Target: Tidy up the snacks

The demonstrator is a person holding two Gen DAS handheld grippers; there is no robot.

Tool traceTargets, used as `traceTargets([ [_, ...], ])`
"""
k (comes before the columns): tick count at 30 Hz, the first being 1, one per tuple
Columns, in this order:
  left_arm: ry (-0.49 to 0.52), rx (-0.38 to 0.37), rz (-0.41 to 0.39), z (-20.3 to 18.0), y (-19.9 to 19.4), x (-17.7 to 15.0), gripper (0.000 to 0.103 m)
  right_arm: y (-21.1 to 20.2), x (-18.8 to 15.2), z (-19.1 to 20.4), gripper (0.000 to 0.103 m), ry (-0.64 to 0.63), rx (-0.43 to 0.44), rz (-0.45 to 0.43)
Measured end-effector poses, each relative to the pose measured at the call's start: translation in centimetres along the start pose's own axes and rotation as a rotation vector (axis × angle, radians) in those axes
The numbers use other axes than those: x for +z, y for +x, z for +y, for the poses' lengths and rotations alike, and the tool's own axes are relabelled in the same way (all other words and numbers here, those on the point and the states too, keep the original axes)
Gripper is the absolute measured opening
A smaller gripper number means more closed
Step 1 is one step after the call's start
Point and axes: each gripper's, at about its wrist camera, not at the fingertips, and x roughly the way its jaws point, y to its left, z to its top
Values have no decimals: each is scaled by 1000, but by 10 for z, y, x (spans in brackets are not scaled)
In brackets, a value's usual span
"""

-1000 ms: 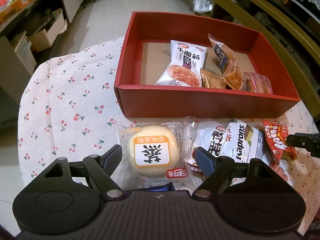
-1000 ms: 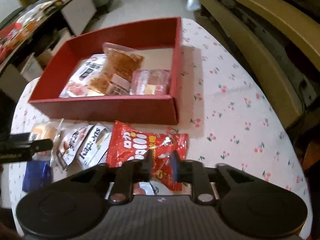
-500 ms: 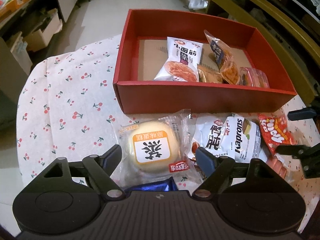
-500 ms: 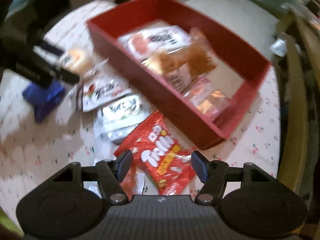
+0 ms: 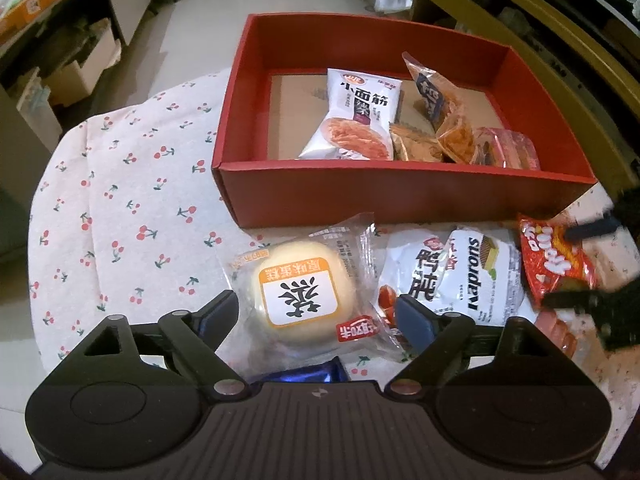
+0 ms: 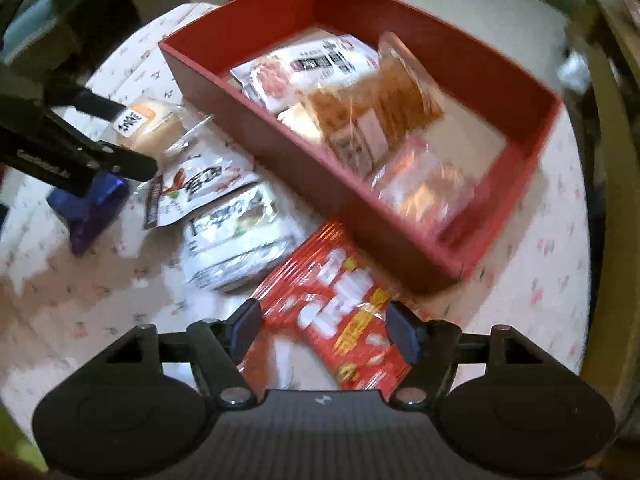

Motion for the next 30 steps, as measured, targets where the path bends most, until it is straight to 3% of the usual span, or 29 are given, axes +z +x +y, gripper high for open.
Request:
traceTargets([
  [2, 0, -8, -1, -1, -1, 0, 89, -4, -14, 5, 83, 46, 22, 15],
  [6, 7, -8, -2, -4, -2, -2, 89, -17, -35, 20, 83, 52, -14, 44],
  [11, -2, -20, -5, -4, -3, -1, 89, -20, -28, 15, 83, 77, -92, 17],
  [18, -29, -23, 1, 3, -1, 2, 89, -1, -34, -8, 83, 248, -124, -17],
  [20, -21, -25, -4, 0, 0, 2, 89, 3, -39, -10, 86, 286, -137, -65],
  [24, -11, 9, -9, -3, 6, 4, 90, -1, -41, 3, 65, 270, -161, -102],
  [28, -18, 40, -13, -1, 10, 8, 88, -6, -44, 16, 59, 288, -183, -94],
  [30, -6, 40, -26, -4, 5, 6, 74, -8, -46, 19, 57, 303, -177, -95],
])
